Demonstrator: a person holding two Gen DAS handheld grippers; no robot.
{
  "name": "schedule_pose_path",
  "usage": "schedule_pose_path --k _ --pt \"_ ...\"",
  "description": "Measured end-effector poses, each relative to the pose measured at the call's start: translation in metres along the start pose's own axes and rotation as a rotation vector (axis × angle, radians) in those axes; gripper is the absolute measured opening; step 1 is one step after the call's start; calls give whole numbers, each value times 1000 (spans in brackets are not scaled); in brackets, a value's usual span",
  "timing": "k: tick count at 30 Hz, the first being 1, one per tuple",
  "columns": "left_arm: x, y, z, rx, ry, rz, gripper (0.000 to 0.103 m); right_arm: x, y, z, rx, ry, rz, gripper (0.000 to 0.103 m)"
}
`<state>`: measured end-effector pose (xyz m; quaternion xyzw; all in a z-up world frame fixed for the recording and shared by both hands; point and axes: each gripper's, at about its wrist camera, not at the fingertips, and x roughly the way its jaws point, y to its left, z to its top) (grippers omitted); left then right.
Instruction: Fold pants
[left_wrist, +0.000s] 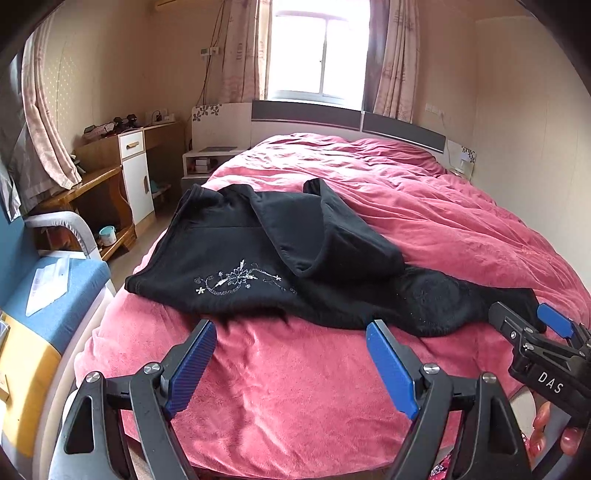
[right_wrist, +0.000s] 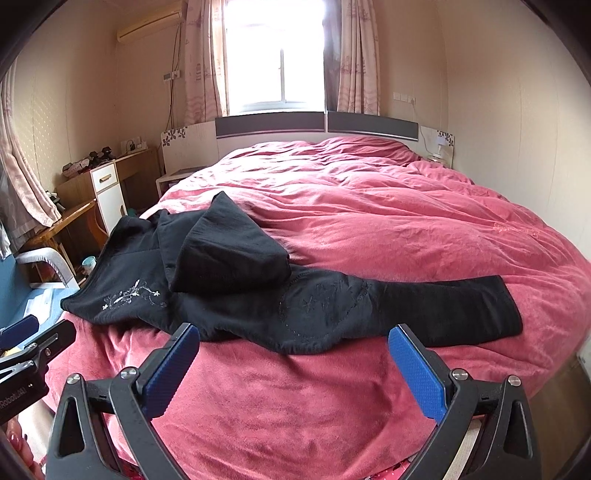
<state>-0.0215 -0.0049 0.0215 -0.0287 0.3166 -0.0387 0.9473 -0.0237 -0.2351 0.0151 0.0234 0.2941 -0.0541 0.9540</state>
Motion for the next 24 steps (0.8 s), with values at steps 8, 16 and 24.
schedule_pose_path --k 8,16,24 --pt "15 2 -5 8 79 -41 85 4 -2 -5 -4 23 -1 103" --pt "26 9 -10 -24 115 -42 85 13 -3 -6 3 56 -1 103" --pt "41 26 -15 -95 171 -119 85 24 -6 -11 4 101 -11 103"
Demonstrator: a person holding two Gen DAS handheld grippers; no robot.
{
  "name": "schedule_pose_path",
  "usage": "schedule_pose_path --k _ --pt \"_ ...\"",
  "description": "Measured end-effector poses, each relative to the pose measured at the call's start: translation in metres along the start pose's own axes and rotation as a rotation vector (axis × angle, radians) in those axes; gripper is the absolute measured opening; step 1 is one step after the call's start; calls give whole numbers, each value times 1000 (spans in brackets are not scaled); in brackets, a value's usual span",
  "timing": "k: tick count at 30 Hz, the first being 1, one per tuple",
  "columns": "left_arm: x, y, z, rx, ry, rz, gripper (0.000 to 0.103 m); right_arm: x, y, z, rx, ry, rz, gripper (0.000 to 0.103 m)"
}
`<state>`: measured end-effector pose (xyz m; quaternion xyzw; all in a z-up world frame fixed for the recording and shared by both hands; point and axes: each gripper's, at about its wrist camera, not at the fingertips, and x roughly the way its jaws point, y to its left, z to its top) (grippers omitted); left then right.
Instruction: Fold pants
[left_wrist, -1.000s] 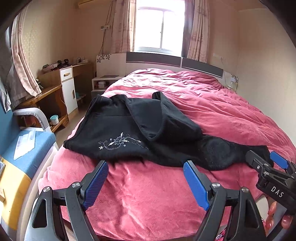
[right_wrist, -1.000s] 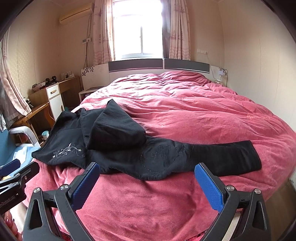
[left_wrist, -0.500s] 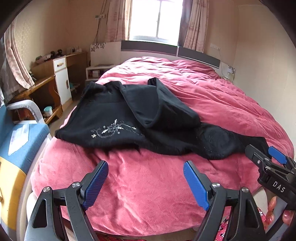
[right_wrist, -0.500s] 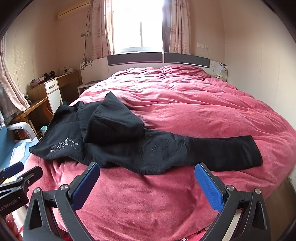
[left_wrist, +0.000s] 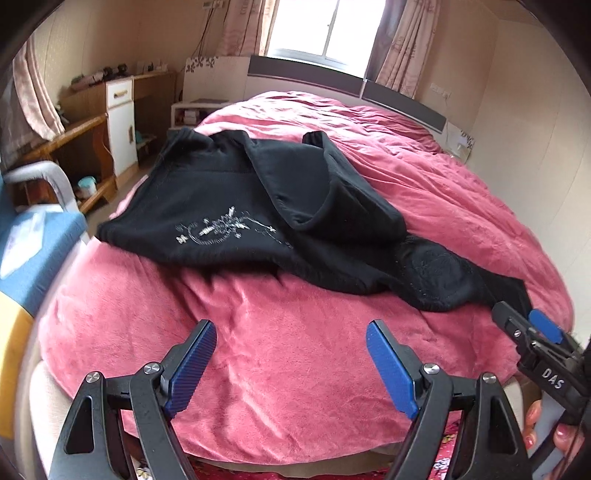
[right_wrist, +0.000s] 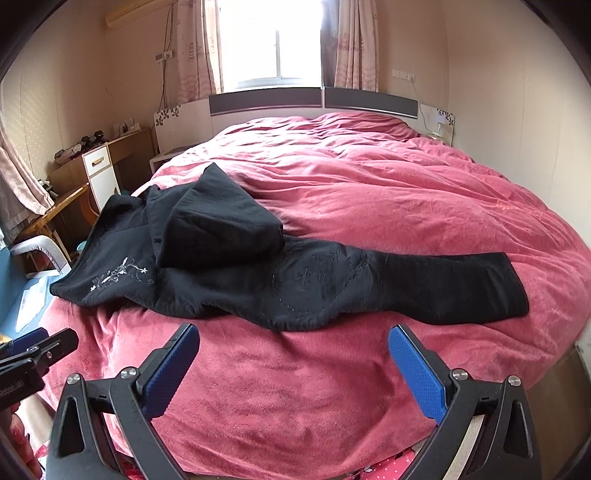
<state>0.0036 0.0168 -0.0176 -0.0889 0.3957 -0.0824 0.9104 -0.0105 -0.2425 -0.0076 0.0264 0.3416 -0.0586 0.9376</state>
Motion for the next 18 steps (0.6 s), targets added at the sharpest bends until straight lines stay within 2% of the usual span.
schedule_pose_path --k 4,8,11,18 --pt "5 17 -5 -68 -1 -102 85 9 -2 -3 -5 30 -12 103" --pt "15 29 -4 -112 27 -77 83 19 -8 -5 6 68 -23 103" --pt "20 43 -3 -189 27 -105 83 26 -12 -6 7 83 -32 103" --pt "37 85 11 -323 11 -52 83 49 -25 -9 16 141 -50 103"
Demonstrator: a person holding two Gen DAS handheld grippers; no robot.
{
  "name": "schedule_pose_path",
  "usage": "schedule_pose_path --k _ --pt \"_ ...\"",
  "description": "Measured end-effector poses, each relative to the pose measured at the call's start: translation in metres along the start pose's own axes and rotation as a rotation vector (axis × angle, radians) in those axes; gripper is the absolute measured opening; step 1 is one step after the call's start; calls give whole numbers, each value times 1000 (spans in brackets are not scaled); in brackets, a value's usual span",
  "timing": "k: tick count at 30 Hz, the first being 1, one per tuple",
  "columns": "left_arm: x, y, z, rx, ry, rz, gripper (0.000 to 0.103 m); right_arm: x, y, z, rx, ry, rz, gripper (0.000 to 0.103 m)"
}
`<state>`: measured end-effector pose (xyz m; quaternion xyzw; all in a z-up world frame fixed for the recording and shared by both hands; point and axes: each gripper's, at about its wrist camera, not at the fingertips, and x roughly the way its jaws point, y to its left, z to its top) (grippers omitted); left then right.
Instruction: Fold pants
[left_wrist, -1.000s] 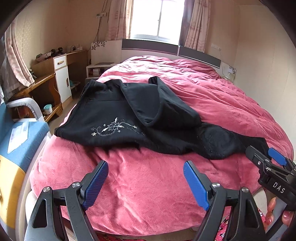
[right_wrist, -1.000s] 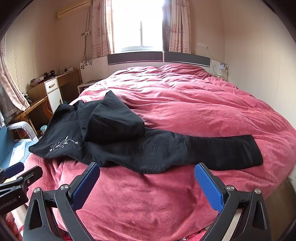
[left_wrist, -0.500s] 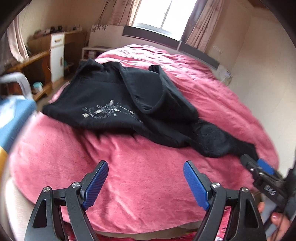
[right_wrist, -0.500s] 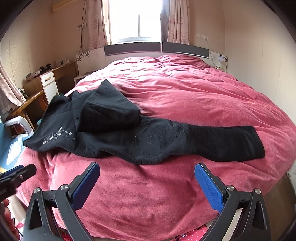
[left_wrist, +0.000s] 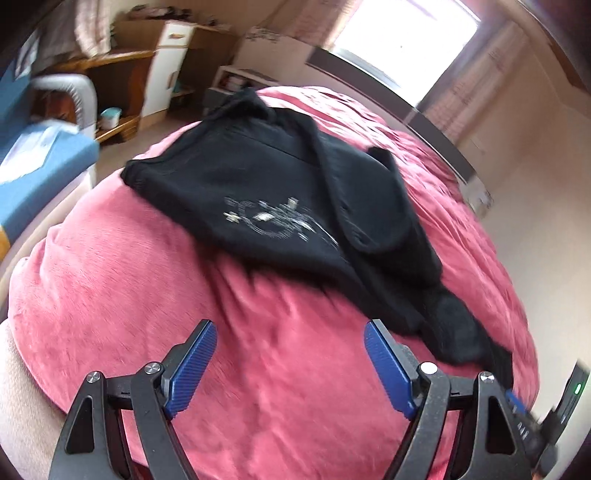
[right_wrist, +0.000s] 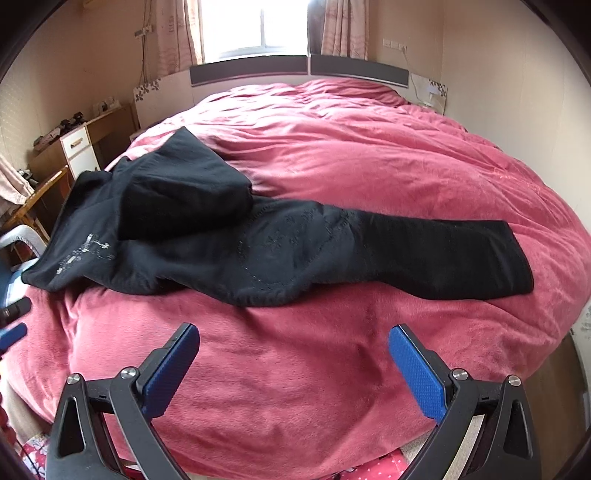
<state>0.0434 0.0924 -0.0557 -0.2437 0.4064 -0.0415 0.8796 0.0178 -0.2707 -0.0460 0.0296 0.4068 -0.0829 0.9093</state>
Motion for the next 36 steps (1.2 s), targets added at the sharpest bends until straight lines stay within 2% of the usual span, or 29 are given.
schedule_pose_path --k 4,7,9,11,16,18,21,25,32,34,36 --pt "11 24 20 -70 -17 -22 83 18 -5 3 -8 40 8 103" --pt "20 34 33 -70 -32 -44 82 31 -24 7 67 70 105 103" --pt "25 42 41 -81 -53 -32 82 45 -47 10 191 105 197 103" --pt "30 48 47 -90 -68 -41 82 59 -76 8 352 138 268 94" --pt "49 57 57 -95 -52 -27 82 90 -138 -10 694 198 339 79" --pt "55 63 61 -123 -58 -48 82 96 -151 -12 765 180 399 78" --pt "59 72 66 -189 -91 -72 82 100 -160 -5 801 129 446 78" --pt "64 82 70 -228 -114 -48 82 99 -170 -2 894 48 516 78" --pt "77 88 83 -221 -130 -17 81 99 -215 -13 1041 6 491 77" --pt "84 88 91 -221 -141 13 73 103 -235 -11 1106 1 505 74" --pt "90 84 97 -207 -136 82 43 108 -249 -13 1174 -9 481 63"
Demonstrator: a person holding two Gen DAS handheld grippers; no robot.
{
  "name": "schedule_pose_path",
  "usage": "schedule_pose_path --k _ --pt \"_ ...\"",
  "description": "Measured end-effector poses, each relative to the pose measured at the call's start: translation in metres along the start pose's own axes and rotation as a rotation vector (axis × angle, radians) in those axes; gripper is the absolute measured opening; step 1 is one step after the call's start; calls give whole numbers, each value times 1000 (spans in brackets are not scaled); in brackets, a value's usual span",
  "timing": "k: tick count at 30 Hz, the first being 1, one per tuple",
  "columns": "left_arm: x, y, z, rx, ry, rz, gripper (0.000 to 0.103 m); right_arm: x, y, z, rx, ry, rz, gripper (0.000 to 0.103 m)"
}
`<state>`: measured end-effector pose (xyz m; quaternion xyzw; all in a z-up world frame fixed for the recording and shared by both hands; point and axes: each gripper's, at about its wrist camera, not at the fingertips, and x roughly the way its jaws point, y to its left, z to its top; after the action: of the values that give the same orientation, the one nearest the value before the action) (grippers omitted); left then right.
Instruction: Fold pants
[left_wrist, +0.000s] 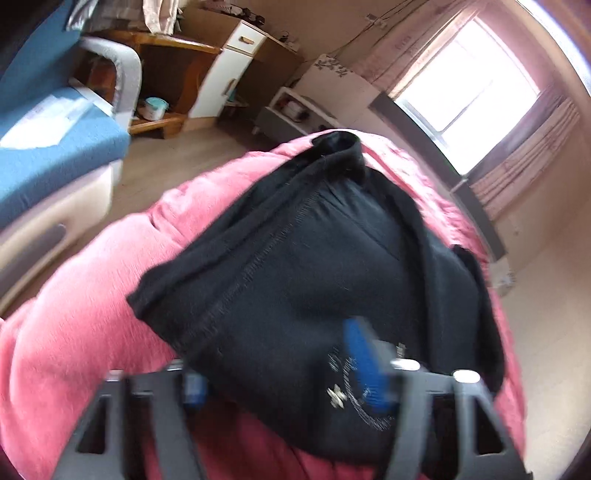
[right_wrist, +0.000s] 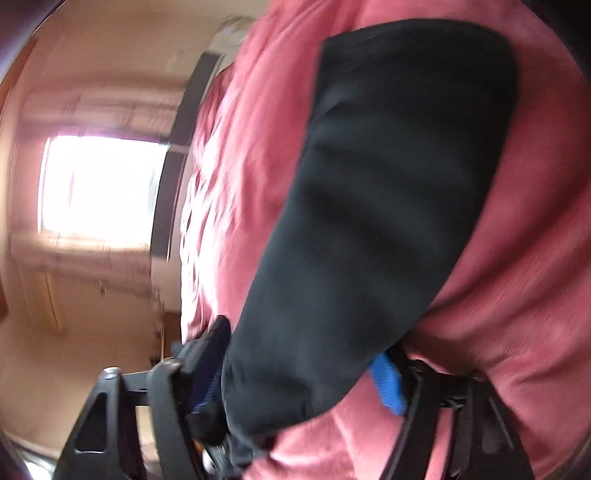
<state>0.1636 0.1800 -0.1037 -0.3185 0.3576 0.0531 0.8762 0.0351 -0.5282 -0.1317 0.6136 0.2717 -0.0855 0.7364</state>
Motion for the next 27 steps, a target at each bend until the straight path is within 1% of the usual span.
schedule_pose_path --k 2,3,4,5,7,8,11,12,14,16,19,21,22,23,24,27 --pt "5 -5 0 40 18 62 32 0 3 6 -12 -23 -13 50" --pt "6 -8 -1 73 22 87 29 -1 8 9 -45 -29 -36 46" --pt "5 -10 -2 92 20 90 28 2 13 11 -85 -28 -64 38" --pt "4 -12 -3 116 19 94 24 4 19 13 -122 -27 -92 30" --pt "2 -14 -4 160 28 96 17 5 30 16 -181 -48 -108 21" --pt "1 -14 -4 180 32 102 13 5 37 17 -205 -57 -108 18" --pt "-7 -19 -4 244 21 117 10 4 57 16 -274 -75 -136 16" --pt "-12 -23 -5 272 11 127 9 8 65 22 -300 -76 -153 16" --pt "-20 -31 -6 306 -11 138 8 7 76 22 -347 -85 -182 14" --pt "-29 -39 -6 352 -31 163 8 4 88 24 -377 -98 -190 14" --pt "-42 -49 -5 390 -50 179 7 0 107 28 -423 -116 -196 13" --pt "-52 -52 -5 395 -61 177 7 -2 120 30 -456 -124 -208 13" --pt "-58 -54 -6 396 -68 176 7 -2 121 33 -463 -125 -210 13" --pt "-62 -55 -6 398 -73 176 7 -19 101 29 -468 -125 -208 13" --pt "-67 -56 -7 398 -78 173 7 -28 97 31 -472 -126 -208 13" --pt "-86 -53 -9 389 -89 163 7 -33 103 29 -489 -134 -211 13"
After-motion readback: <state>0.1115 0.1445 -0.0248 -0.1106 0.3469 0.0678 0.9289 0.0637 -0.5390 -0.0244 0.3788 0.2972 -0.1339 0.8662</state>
